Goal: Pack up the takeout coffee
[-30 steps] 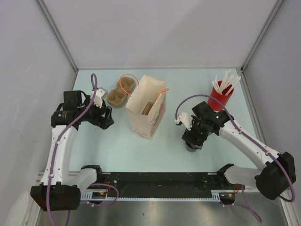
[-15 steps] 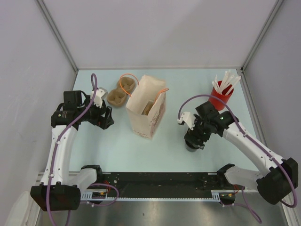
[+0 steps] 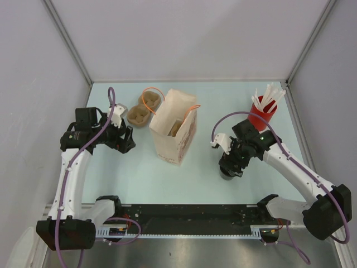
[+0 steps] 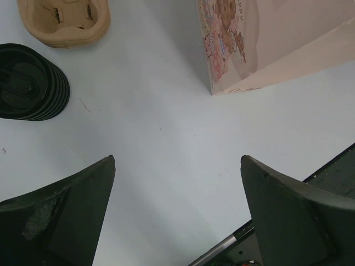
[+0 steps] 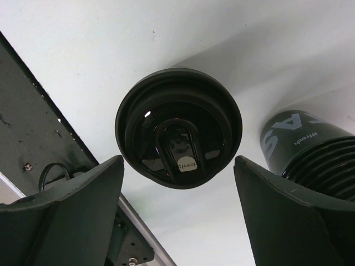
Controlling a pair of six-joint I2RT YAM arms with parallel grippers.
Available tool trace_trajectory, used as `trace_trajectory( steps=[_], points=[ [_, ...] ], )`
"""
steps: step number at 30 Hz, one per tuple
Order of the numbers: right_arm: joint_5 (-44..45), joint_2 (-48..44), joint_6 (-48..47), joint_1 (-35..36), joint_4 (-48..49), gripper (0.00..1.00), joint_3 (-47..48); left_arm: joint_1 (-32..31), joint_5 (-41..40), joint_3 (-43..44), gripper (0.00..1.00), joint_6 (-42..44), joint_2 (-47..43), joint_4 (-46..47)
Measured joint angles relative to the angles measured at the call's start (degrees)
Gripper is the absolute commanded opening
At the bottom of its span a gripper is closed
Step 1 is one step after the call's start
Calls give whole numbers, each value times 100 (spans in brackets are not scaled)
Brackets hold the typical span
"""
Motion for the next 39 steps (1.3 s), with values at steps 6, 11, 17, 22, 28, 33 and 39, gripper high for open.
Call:
trace_trajectory(
  steps=[6, 11, 17, 22, 28, 33, 39],
  points=[
    [-17, 87, 2, 0, 15, 80, -2, 0, 0, 0, 99, 0, 0, 0],
    [-7, 87, 31, 52, 70, 76, -46, 0, 0, 0, 100, 0, 0, 0],
    [28, 87, 87, 127, 125, 73, -52, 0, 0, -4, 99, 0, 0, 0],
    [66, 87, 151, 162, 146, 73, -52, 0, 0, -4, 99, 0, 0, 0],
    [133, 87, 199, 214, 197, 77, -68, 0, 0, -26, 99, 0, 0, 7],
    [170, 87, 203, 236, 240, 76, -92, 0, 2, -48, 100, 0, 0, 7],
    [181, 87, 216, 240, 238, 73, -109, 0, 2, -50, 99, 0, 0, 7]
  ],
)
